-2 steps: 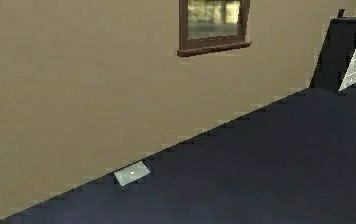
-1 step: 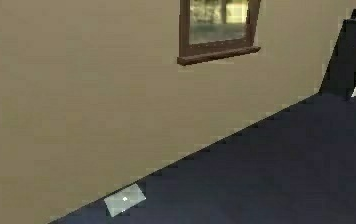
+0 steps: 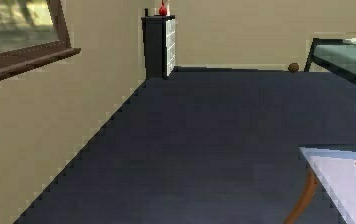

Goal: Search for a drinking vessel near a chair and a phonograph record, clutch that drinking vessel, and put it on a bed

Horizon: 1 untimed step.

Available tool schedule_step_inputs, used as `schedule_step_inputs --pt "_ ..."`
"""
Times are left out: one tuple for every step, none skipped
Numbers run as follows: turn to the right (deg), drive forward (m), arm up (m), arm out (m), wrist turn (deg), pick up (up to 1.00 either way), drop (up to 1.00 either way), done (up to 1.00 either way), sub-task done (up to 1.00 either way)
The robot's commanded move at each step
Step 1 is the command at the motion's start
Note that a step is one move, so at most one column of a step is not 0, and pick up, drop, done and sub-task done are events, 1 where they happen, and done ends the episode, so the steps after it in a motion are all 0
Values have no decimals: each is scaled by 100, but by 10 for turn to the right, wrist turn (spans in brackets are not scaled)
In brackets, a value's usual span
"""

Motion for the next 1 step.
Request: schedule_step_inputs --pt "60 0 0 0 0 0 0 0 0"
